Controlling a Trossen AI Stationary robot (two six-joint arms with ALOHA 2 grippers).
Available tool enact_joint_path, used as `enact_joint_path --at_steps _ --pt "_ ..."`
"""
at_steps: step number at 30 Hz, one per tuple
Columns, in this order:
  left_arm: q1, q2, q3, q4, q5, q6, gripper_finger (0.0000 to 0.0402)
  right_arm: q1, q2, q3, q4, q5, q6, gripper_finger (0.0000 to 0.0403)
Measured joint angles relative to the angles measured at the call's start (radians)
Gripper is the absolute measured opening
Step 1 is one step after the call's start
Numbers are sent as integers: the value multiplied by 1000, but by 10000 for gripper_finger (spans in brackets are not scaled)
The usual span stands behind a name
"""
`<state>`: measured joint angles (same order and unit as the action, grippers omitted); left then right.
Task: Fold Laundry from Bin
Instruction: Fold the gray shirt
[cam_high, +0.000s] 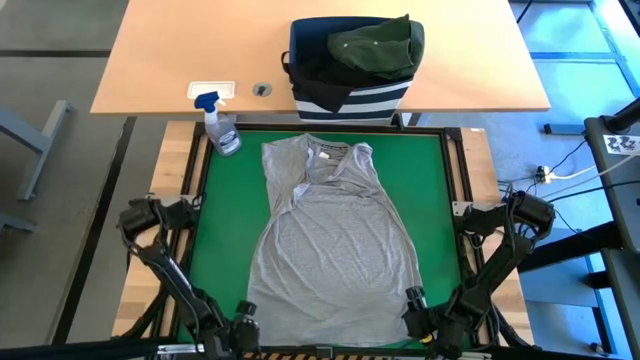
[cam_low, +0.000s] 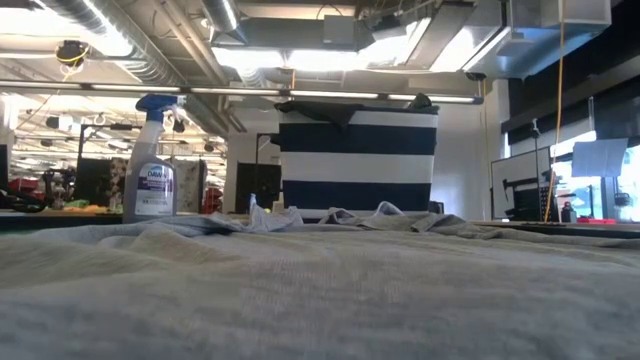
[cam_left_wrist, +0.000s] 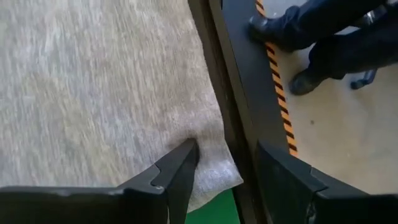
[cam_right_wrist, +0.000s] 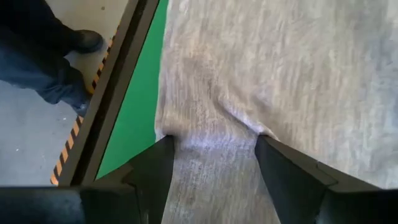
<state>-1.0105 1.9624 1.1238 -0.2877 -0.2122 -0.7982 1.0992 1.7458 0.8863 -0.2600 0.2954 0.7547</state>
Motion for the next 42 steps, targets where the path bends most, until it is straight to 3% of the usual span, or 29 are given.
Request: enact_joint_path --at_steps 5,11,13,30,35,42 --pt "0 8 1 -16 -25 0 134 0 0 0 -1 -12 0 232" --pt "3 8 2 -66 -13 -19 26 0 0 0 -2 -17 -1 232" --pt "3 6 2 -88 -3 -43 10 0 0 0 -2 -17 -1 232" --pt "2 4 3 -99 13 -67 1 10 2 -2 87 -65 0 232" --pt "2 4 3 -99 13 -67 1 6 -41 -2 40 -188 81 232" --pt "3 4 3 -98 13 -67 0 40 -76 -2 51 -228 144 232"
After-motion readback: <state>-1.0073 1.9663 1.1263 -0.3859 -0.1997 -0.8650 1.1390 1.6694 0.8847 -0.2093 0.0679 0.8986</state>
